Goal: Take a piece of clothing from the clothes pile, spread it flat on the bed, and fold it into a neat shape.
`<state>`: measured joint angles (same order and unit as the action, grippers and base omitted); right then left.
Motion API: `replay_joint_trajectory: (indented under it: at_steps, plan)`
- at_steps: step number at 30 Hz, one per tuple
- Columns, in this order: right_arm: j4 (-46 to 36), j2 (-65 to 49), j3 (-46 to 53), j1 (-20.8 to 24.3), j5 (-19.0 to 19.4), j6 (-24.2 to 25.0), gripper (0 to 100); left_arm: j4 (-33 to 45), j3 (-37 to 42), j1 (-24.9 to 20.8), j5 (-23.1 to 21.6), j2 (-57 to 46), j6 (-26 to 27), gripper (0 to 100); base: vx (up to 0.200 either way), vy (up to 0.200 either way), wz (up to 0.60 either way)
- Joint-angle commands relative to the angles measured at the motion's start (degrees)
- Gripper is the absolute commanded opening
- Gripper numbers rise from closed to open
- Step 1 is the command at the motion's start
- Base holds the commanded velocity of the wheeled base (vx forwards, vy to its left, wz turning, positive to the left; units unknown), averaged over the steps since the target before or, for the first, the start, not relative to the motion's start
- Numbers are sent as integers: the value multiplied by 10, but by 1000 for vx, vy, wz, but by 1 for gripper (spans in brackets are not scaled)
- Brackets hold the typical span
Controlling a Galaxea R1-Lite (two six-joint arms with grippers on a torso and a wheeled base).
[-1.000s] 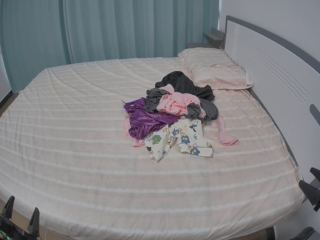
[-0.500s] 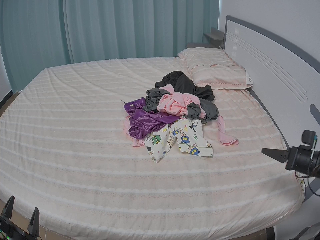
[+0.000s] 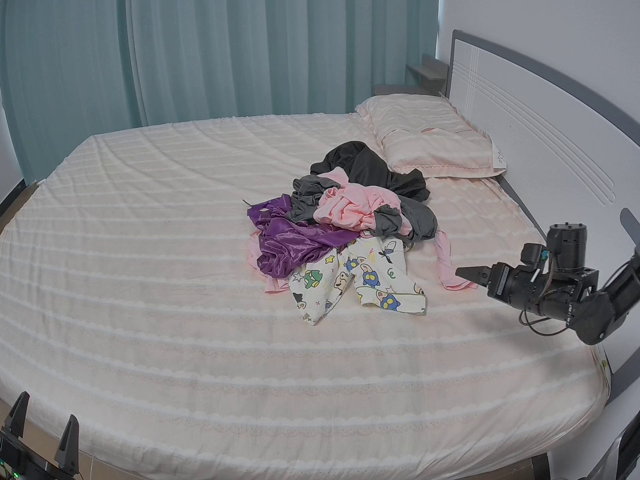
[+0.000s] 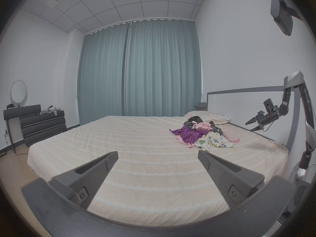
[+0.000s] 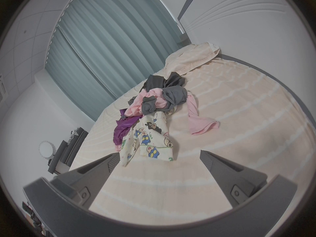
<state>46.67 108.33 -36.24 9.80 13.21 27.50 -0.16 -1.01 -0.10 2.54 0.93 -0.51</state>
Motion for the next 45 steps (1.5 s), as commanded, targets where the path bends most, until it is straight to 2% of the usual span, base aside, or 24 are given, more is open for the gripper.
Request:
replay_joint_trajectory:
  at_steps: [1,12,17,23,31,33,34,39,40,45]
  plan:
    - [12,109,-60,29,-28,4,100,0,10,0,0,-9,0,100,0,0,0]
    - [45,222,-150,65,-48,4,100,0,10,0,0,-9,0,100,0,0,0]
    - [79,289,-196,74,-80,2,100,0,10,0,0,-9,0,100,0,0,0]
    - [80,351,-258,103,-93,4,100,0,10,0,0,-9,0,100,0,0,0]
    - [74,400,-346,145,-137,0,100,0,10,0,0,-9,0,100,0,0,0]
    - [74,401,-347,146,-137,0,100,0,10,0,0,-9,0,100,0,0,0]
    - [69,406,-364,163,-148,-1,100,0,10,0,0,-9,0,100,0,0,0]
    - [40,407,-388,174,-151,-3,100,0,10,0,0,-9,0,100,0,0,0]
    - [41,407,-389,174,-150,-5,0,0,10,0,0,-9,0,100,0,0,0]
    - [44,402,-384,170,-151,-4,0,0,10,0,1,-9,0,100,0,0,0]
